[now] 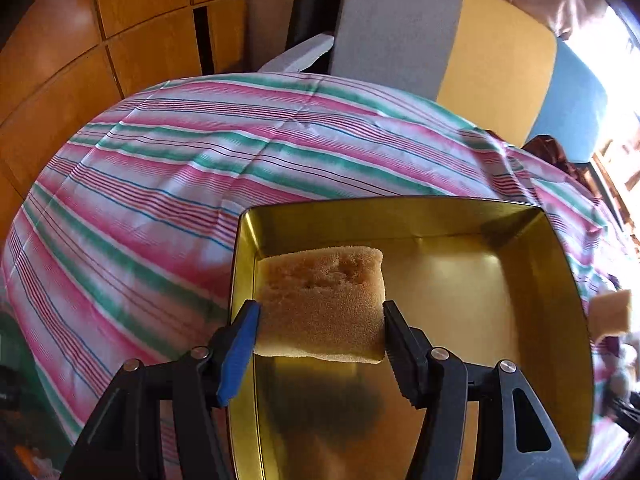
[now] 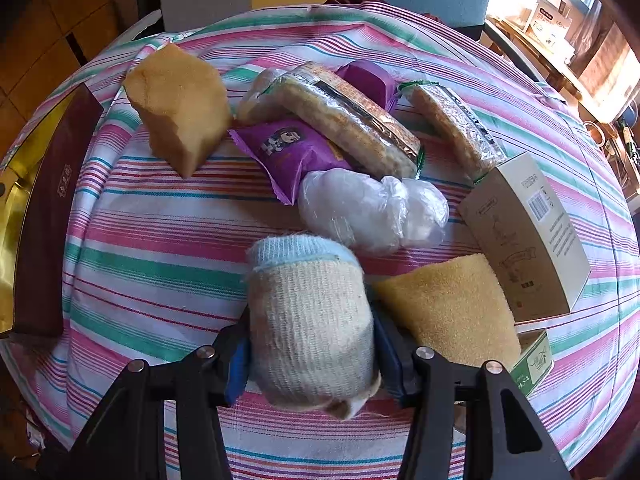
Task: Organize objects
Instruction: 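Drop the sponge into the gold tray while the right tool grasps the white knitted roll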
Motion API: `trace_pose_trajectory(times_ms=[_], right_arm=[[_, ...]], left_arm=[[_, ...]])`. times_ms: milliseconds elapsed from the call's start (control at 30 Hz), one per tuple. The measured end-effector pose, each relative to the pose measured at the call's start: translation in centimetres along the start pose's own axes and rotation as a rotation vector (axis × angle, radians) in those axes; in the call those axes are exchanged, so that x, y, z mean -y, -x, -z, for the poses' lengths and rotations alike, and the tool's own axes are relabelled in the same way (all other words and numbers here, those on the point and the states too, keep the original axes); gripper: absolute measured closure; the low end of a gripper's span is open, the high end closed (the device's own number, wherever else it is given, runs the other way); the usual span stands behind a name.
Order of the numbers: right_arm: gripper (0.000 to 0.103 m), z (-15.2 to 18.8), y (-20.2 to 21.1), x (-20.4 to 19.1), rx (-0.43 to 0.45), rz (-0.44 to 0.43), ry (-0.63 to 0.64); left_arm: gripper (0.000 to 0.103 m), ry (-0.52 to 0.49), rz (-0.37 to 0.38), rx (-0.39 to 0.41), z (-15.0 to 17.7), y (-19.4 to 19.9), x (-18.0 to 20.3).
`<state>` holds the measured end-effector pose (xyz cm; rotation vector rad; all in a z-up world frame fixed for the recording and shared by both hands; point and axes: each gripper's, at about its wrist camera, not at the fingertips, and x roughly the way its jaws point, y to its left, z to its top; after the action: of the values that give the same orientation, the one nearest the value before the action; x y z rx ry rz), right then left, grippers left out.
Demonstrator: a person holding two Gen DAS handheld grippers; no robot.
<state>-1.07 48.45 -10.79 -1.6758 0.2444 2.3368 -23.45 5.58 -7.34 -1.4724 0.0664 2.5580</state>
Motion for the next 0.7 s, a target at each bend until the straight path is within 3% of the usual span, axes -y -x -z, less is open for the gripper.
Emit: trace_pose_trajectory(times_ms=[133,333,500,700], right_arm=[[0.050,0.4,-0.3,0.1,0.003,-0.001,0.003],[0.050,0.4,-0.5,0.3,0.002,-0.005,-0.001],[0.050,0.2,-0.4,0.4,0.004,-0.003,0.002],[0.051,1.0,-0.4,-0.4,0.017,0.007,0.012]], left_arm=[[0.039,-0.018,-0.062,0.023,-1.0,-1.3,0.1],[0.031,-0.028,-0.070,0.030,-1.0,-1.4,0.4],[0.031,-0.035,-0.064,0.062,0.0,0.5,0.7],[0.029,-0.052,-0.050,0.133,3.3,4.8,0.8]])
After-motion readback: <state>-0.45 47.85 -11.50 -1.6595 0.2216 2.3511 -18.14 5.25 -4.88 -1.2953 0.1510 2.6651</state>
